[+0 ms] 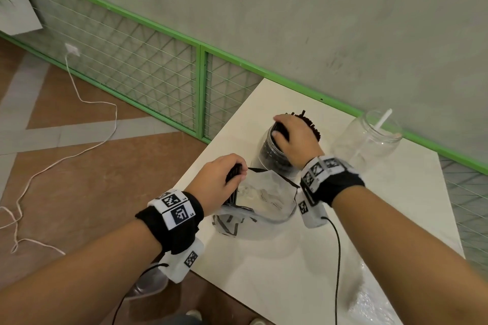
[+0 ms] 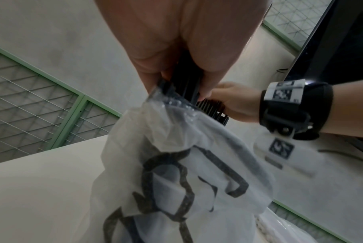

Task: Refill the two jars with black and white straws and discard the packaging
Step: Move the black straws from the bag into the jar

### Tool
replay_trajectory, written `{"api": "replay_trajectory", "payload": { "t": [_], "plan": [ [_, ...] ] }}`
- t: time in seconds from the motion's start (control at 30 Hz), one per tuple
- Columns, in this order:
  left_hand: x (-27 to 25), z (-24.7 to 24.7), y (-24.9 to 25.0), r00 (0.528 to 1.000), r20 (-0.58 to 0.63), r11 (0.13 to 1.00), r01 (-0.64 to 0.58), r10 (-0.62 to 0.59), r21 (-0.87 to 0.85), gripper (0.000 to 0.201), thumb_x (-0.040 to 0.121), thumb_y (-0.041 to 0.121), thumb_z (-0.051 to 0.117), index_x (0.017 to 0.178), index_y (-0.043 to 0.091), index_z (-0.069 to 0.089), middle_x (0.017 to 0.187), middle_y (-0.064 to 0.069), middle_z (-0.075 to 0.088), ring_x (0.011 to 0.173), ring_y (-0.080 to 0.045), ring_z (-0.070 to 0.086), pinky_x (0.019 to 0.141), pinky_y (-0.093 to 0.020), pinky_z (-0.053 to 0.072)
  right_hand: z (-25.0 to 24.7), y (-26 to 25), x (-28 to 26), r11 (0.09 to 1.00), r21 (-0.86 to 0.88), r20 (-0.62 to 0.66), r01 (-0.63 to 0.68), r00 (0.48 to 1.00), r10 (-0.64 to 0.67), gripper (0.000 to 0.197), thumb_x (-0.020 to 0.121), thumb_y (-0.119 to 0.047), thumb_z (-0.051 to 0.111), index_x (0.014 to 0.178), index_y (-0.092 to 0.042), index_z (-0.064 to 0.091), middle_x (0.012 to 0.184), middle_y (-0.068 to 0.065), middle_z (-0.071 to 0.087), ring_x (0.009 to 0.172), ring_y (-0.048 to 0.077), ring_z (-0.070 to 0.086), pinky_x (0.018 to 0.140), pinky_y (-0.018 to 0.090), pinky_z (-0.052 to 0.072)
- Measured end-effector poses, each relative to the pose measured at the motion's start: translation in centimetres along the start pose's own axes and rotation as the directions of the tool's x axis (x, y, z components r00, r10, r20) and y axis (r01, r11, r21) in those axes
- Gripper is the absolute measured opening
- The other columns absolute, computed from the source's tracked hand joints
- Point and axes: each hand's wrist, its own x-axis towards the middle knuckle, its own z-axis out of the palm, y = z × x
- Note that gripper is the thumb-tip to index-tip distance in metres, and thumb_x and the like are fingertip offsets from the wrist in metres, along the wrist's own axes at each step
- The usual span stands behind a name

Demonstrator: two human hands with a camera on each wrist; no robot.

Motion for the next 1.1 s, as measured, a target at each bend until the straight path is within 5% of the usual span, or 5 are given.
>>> {"api": "replay_trajectory", "payload": {
  "t": [0.3,0.5,0.63,0.8,1.1],
  "plan": [
    [-0.1,-0.2,-0.1,1.000,0.012,1.000,0.018,-0.018,0.004,0.013,0.091,0.017,0.056,0.093,0.030,0.053,0.091,0.016,0.058,0.085,0.004,0.051,0.071,-0.004,0.035,-0.8,1.6,0.6,0.944,-0.310,-0.042,-0.117,0.993,0.109,0.074,0.096,-0.049,0.043,0.151,-0.008,0.015,0.161,0.009,0.009,0.148,0.026,0.007,0.120,0.044,0.006],
    [-0.2,-0.2,0.0,1.000,0.007,1.000,0.016,-0.016,-0.002,0.015,0.090,0.016,0.056,0.092,0.031,0.052,0.091,0.015,0.059,0.085,0.003,0.052,0.072,-0.004,0.035,-1.6,1.6,0.8,0.998,-0.013,-0.138,-0.066,0.988,0.064,0.059,0.098,-0.032,0.050,0.146,-0.006,0.031,0.155,0.008,0.027,0.142,0.023,0.022,0.113,0.021,0.010],
    [-0.2,-0.3,0.0,1.000,0.004,1.000,0.025,-0.025,-0.004,0.012,0.091,0.017,0.056,0.094,0.028,0.054,0.092,0.014,0.059,0.086,0.003,0.052,0.072,-0.004,0.035,-2.0,2.5,1.1,0.992,-0.023,-0.339,-0.128,0.934,0.113,0.058,0.095,-0.028,0.053,0.143,0.000,0.035,0.151,0.016,0.033,0.138,0.032,0.028,0.116,0.032,0.018],
    [-0.3,-0.2,0.0,1.000,0.004,1.000,0.029,-0.029,0.004,0.012,0.091,0.017,0.056,0.093,0.029,0.053,0.092,0.015,0.058,0.086,0.003,0.051,0.071,-0.004,0.035,-1.3,3.1,0.5,0.968,0.025,0.101,-0.248,0.964,0.244,0.068,0.098,-0.044,0.042,0.150,-0.006,0.019,0.158,0.011,0.020,0.146,0.022,0.019,0.118,0.032,0.015],
    [-0.6,-0.3,0.1,1.000,-0.009,1.000,0.024,-0.024,0.003,0.011,0.091,0.015,0.056,0.095,0.025,0.055,0.092,0.014,0.058,0.086,0.004,0.051,0.073,-0.004,0.035,-0.5,2.7,1.0,0.968,-0.212,0.155,-0.136,0.973,0.171,0.070,0.097,-0.055,0.033,0.150,-0.012,0.022,0.160,0.004,0.016,0.147,0.022,0.013,0.119,0.042,0.013]
  ]
}}
